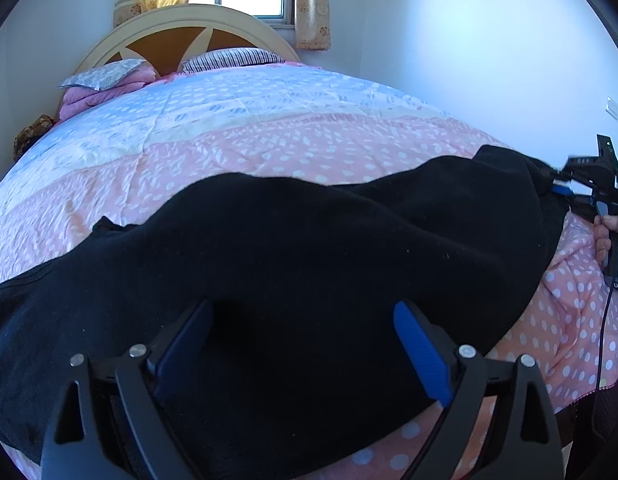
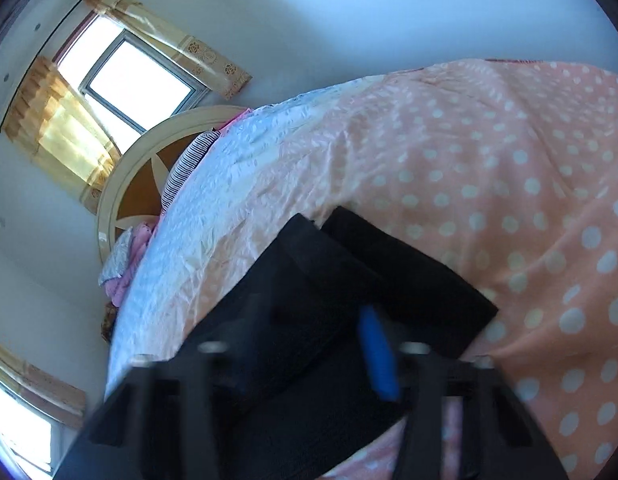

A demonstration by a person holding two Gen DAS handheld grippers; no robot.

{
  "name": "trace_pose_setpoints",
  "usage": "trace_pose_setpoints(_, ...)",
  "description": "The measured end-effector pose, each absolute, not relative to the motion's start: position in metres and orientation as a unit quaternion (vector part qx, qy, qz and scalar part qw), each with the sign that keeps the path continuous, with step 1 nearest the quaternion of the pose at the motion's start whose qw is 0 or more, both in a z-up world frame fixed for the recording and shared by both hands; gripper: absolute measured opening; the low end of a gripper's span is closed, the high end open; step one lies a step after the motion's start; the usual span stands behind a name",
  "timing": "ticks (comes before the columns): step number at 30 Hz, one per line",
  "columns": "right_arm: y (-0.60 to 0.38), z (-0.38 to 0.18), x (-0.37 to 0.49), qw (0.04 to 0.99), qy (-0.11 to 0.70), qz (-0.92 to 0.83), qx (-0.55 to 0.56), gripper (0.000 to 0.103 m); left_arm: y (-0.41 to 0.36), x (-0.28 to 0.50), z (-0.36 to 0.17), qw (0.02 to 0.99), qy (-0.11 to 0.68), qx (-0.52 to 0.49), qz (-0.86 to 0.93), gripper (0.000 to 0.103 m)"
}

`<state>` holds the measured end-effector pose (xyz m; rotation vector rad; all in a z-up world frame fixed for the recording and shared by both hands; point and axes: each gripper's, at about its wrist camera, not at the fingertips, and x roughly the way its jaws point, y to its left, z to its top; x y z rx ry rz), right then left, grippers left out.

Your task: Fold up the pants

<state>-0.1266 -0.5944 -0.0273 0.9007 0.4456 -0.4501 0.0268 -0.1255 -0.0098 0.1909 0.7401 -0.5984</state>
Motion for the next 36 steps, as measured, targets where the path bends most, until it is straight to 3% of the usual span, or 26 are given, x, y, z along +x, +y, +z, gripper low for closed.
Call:
trace_pose_setpoints(10, -0.599, 0.010, -0.148, 0.881, 0.226, -0.239, 0.340, 0.009, -0.123, 0.031, -0.006, 0.874, 0.365, 0.092, -0.309, 0.095)
trace_pose_setpoints(16, -0.619, -0.028, -0.150, 0.853, 0.301, -0.231, 0.358, 0.011, -0.126, 0.030, -0.008, 0.872, 0.361, 0.112, -0.312, 0.095)
trace_pose_setpoints(20, -0.624, -0.026, -0.163, 0.837, 0.293, -0.243, 0.395, 0.017, -0.122, 0.030, -0.006, 0.870, 0.366, 0.107, -0.312, 0.095)
trace_pose_setpoints(23, -0.617, -0.010, -0.195, 0.810, 0.239, -0.355, 0.401, 0.039, -0.116, 0.033, -0.002, 0.872, 0.368, 0.082, -0.314, 0.095)
trace_pose_setpoints(27, -0.601, 0.022, -0.198, 0.836, 0.194, -0.392, 0.332, 0.041, -0.117, 0.030, 0.003, 0.879, 0.352, 0.074, -0.313, 0.095)
trace_pose_setpoints(31, -0.591, 0.026, -0.152, 0.881, 0.228, -0.298, 0.289, 0.041, -0.121, 0.024, 0.000, 0.879, 0.349, 0.084, -0.314, 0.095)
trace_pose_setpoints(36, -0.588, -0.019, -0.097, 0.872, 0.312, -0.268, 0.266, 0.041, -0.127, 0.011, -0.009, 0.880, 0.336, 0.138, -0.305, 0.095)
